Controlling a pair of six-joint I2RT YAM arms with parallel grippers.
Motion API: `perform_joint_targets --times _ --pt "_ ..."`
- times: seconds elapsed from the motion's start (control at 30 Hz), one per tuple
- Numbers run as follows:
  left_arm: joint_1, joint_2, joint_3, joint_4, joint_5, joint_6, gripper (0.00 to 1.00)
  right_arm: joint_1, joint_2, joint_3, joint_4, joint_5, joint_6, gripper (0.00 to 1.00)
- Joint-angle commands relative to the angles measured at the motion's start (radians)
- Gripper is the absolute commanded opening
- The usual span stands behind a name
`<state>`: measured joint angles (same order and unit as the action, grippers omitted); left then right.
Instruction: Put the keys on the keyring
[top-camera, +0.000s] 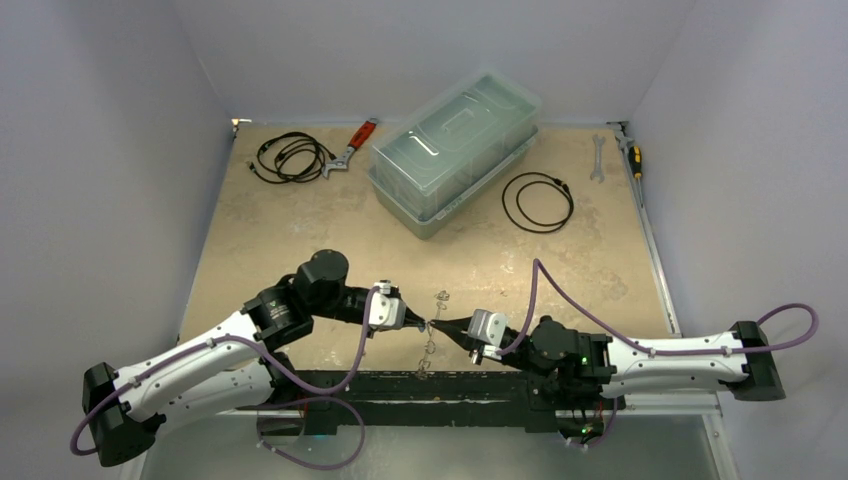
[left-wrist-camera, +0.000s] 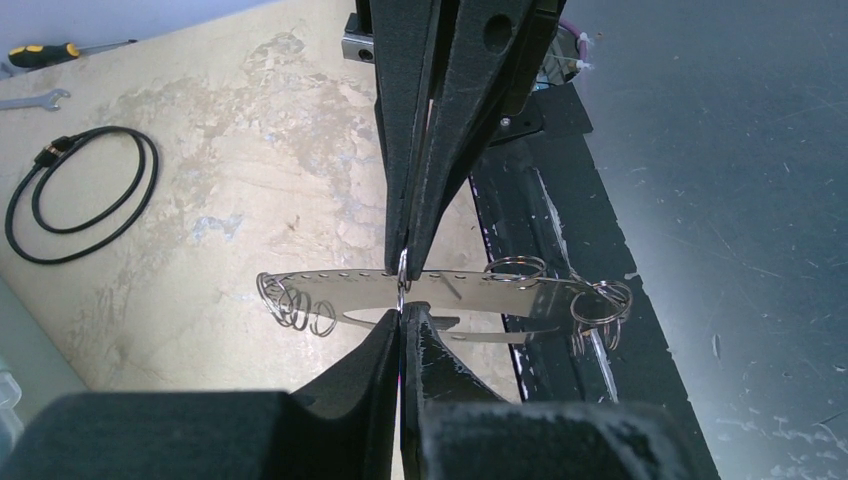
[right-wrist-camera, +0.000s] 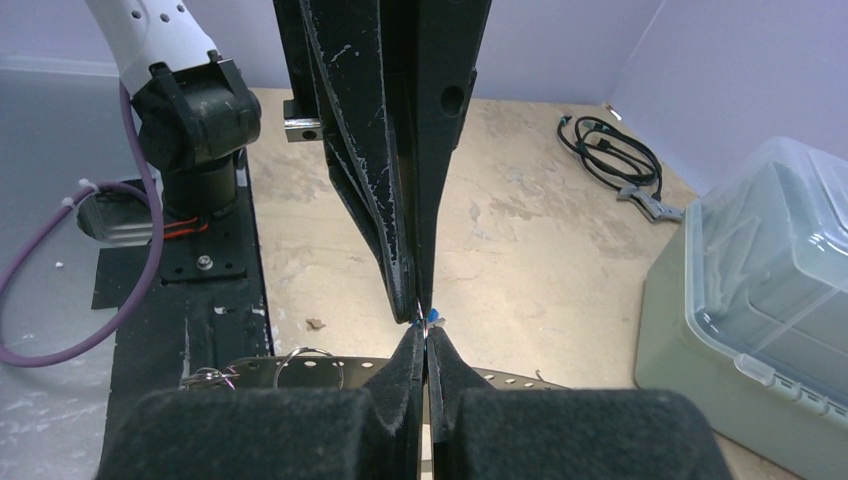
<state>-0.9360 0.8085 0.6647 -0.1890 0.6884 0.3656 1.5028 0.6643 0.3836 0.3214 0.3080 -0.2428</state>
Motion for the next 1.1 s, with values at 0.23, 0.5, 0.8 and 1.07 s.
perform_joint_targets --times 0.23,0.5,0.8,1.07 --pt "0.008 0.009 0.001 0.055 0.065 -0.028 0.0 -0.001 -0.013 0.001 0.08 -0.057 0.014 0.0" --pt "0.008 0.023 0.002 0.062 0.082 -0.038 0.0 -0.001 -0.004 0.001 0.084 -0.069 0.014 0.0" --pt "0.008 0.021 0.001 0.06 0.083 -0.038 0.0 -0.002 -0.021 -0.001 0.081 -0.054 0.015 0.0" --pt "0.008 0.021 0.0 0.056 0.079 -0.038 0.0 -0.001 -0.11 -0.026 0.095 -0.042 0.017 0.0"
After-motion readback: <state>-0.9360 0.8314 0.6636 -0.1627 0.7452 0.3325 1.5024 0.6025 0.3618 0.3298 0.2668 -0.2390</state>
